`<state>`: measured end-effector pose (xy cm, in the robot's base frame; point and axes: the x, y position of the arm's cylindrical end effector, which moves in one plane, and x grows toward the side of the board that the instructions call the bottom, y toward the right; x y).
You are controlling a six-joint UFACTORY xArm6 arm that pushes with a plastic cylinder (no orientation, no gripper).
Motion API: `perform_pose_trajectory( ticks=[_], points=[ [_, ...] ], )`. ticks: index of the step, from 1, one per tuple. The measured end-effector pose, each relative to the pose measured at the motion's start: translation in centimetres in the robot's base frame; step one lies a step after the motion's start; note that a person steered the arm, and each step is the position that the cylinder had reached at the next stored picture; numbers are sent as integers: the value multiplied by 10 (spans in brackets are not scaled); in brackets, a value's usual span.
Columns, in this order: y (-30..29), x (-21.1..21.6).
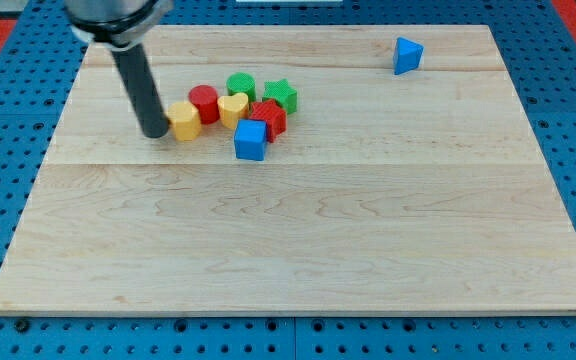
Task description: Move the blue triangle to the top center
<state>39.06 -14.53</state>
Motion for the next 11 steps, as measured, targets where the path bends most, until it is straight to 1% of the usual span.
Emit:
perform_pose_trajectory(
  ticks=[2, 3, 4, 5, 6, 7, 8, 9, 10, 11],
  points=[
    [9, -1],
    [25, 46],
    [118, 66],
    [199, 86],
    [319, 67],
    [401, 0],
    [440, -69],
    [413, -120],
    [333, -124],
    [248, -143]
  ],
)
